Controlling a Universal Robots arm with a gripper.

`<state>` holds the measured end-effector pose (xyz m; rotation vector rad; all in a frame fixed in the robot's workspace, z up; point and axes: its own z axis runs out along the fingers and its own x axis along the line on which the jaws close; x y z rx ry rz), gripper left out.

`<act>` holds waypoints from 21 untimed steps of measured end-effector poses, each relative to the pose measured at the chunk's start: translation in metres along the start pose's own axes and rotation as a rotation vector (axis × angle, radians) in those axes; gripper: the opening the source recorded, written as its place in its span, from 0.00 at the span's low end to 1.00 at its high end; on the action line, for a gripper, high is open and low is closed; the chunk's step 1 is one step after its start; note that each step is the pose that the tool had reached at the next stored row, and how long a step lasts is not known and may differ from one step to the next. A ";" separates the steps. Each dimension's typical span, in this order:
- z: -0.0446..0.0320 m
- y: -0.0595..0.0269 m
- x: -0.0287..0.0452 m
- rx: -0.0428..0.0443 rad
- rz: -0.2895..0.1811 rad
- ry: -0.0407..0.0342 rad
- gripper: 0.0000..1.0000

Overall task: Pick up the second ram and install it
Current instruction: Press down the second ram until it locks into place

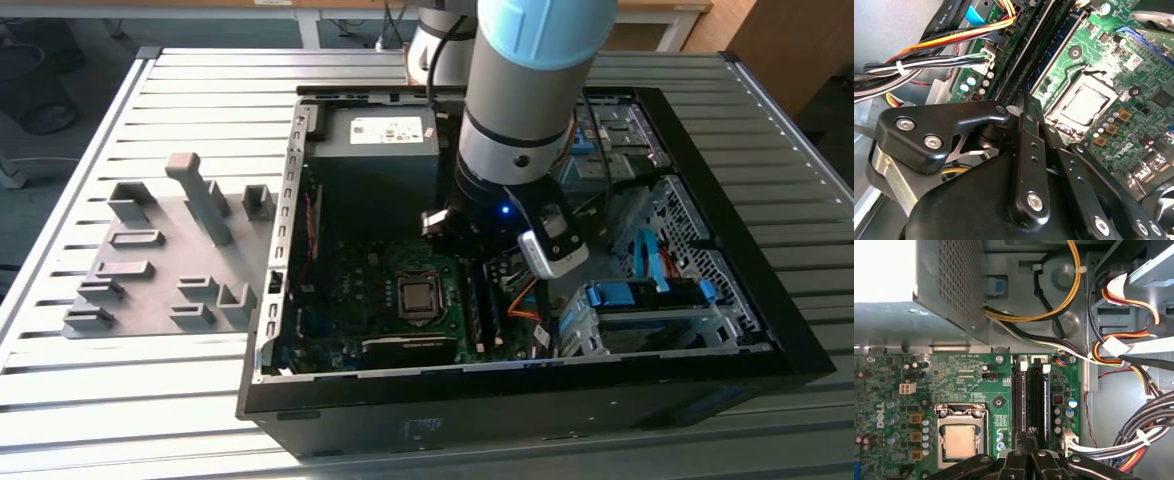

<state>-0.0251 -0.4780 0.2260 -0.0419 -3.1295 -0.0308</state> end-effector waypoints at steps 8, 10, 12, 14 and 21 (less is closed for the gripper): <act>0.0081 -0.0004 -0.0001 0.0018 0.000 0.0006 0.11; 0.0108 -0.0004 -0.0001 0.0013 0.000 0.0004 0.11; 0.0123 -0.0002 -0.0002 0.0024 0.000 0.0007 0.11; 0.0112 0.0000 -0.0002 0.0032 0.000 0.0010 0.11; -0.0029 0.0002 0.0000 -0.0005 0.000 -0.0002 0.11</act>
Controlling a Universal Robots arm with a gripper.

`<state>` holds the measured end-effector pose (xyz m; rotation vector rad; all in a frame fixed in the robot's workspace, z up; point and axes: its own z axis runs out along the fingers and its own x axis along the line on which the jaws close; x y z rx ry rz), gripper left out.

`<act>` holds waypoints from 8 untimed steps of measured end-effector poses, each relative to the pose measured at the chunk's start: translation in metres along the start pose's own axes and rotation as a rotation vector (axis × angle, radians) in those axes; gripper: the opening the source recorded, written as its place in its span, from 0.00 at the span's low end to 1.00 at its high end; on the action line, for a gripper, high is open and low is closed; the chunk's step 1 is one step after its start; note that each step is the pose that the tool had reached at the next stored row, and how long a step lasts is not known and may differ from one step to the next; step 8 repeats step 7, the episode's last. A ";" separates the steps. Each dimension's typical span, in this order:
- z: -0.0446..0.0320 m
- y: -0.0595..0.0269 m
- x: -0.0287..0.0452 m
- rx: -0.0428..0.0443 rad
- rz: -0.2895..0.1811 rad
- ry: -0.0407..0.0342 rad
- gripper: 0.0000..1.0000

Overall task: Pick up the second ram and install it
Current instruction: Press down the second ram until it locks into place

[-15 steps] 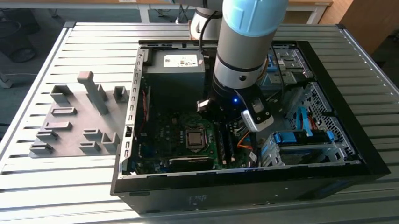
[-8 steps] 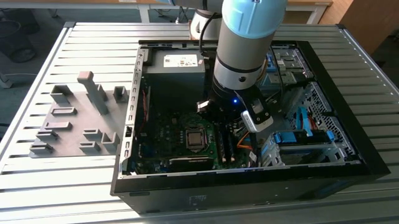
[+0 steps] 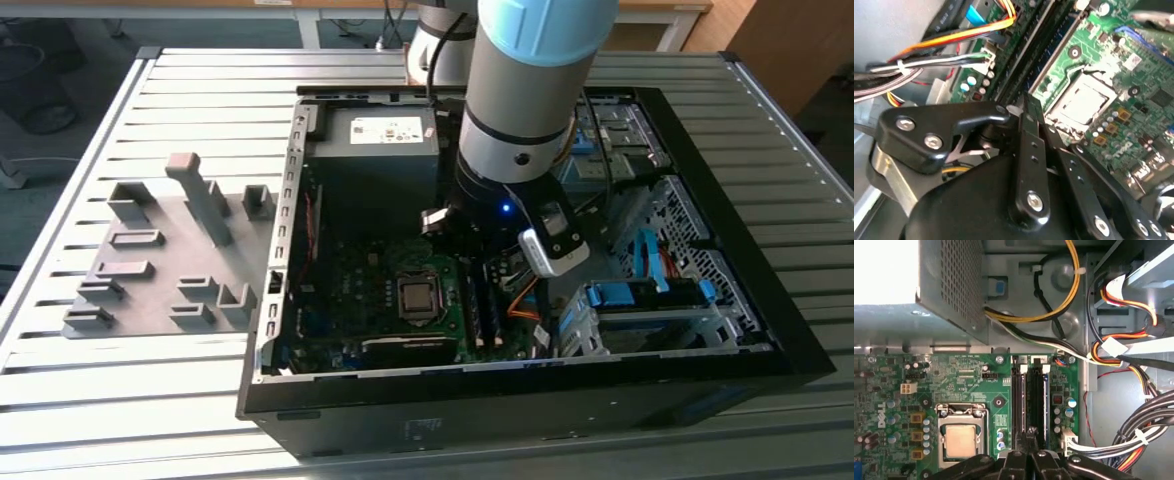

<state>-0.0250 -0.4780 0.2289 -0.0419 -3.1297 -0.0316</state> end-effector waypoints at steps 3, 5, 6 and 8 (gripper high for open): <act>-0.0005 -0.0001 0.0000 0.0005 0.000 0.0001 0.11; -0.0010 -0.0001 0.0000 0.0005 0.000 0.0002 0.11; -0.0011 -0.0001 0.0000 0.0006 0.000 0.0002 0.11; -0.0012 -0.0001 0.0000 0.0006 0.000 0.0002 0.11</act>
